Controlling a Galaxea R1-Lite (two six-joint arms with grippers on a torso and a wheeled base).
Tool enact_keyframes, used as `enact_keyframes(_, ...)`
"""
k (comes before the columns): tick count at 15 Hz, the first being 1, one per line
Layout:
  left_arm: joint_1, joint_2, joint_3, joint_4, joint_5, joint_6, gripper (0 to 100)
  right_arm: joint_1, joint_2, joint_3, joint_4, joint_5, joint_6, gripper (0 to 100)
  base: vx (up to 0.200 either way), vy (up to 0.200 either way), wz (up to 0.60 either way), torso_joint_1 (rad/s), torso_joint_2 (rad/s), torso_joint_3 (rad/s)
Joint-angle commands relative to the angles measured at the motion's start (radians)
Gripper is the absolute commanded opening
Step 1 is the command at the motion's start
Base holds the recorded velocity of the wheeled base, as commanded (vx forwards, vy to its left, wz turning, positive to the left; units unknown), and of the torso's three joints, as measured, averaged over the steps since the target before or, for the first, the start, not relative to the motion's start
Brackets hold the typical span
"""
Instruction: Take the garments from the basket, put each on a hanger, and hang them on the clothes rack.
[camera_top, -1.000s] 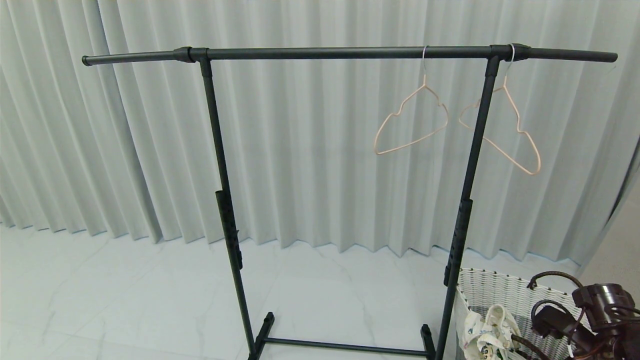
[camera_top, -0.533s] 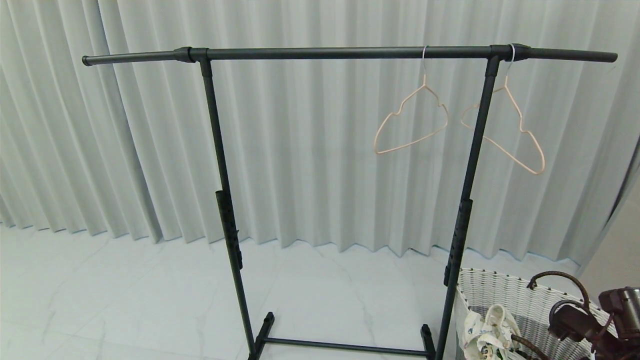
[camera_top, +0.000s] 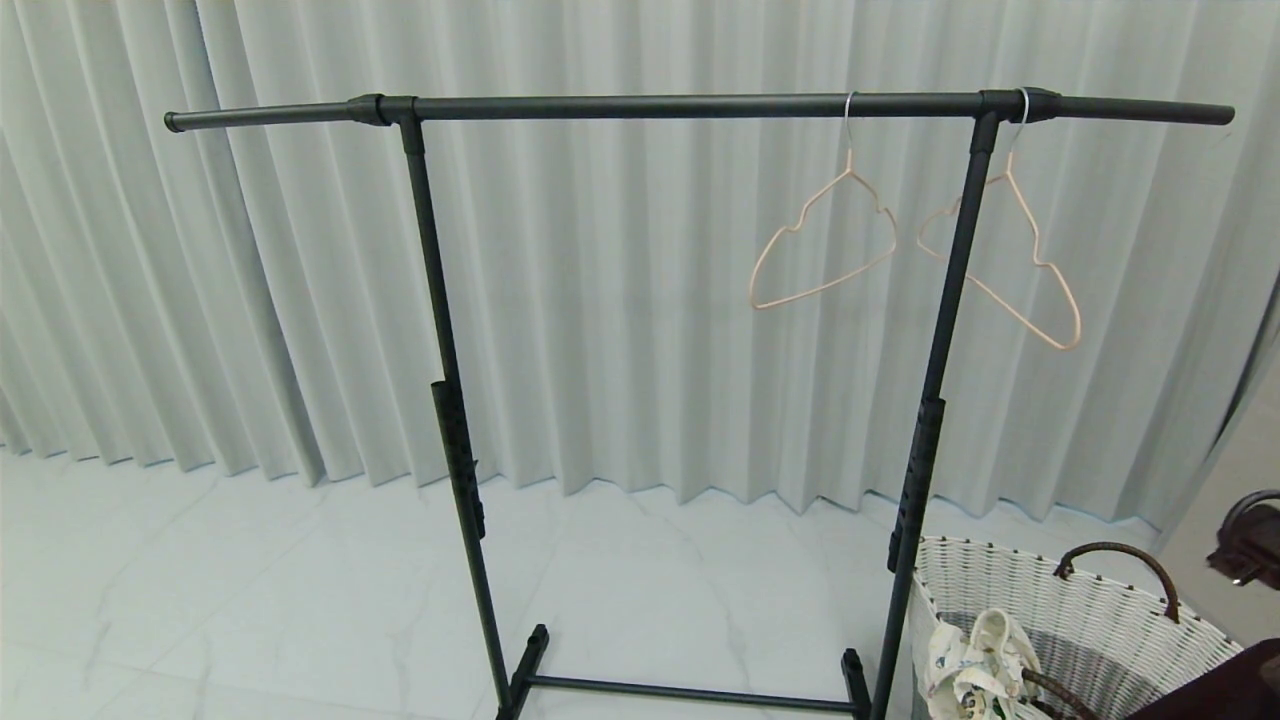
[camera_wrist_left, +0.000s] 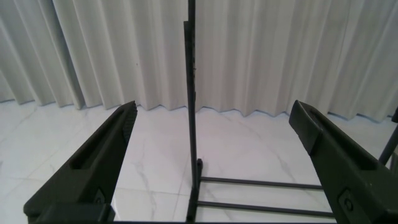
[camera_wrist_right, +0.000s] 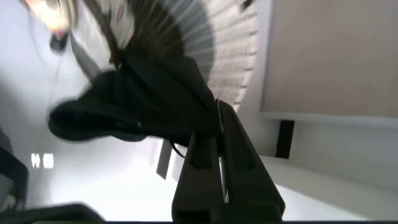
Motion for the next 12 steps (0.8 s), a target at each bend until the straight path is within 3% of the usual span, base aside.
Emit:
enact_keyframes(1, 0.0, 0.0, 0.0, 0.0, 0.0, 0.001, 100, 0.0, -0.249, -0.16, 0.185, 0.026, 0.027, 0, 0.0, 0.0, 0.0, 0.0, 0.0, 0.0)
enact_keyframes(4, 0.0, 0.0, 0.0, 0.002, -0.002, 0.006, 100, 0.033, -0.375, -0.263, 0.358, 0.048, 0.032, 0, 0.0, 0.0, 0.0, 0.0, 0.0, 0.0)
enact_keyframes(12, 0.0, 0.0, 0.0, 0.002, -0.002, 0.009, 100, 0.163, -0.389, -0.267, 0.369, 0.049, 0.033, 0, -0.2, 0.0, 0.0, 0.001, 0.0, 0.002)
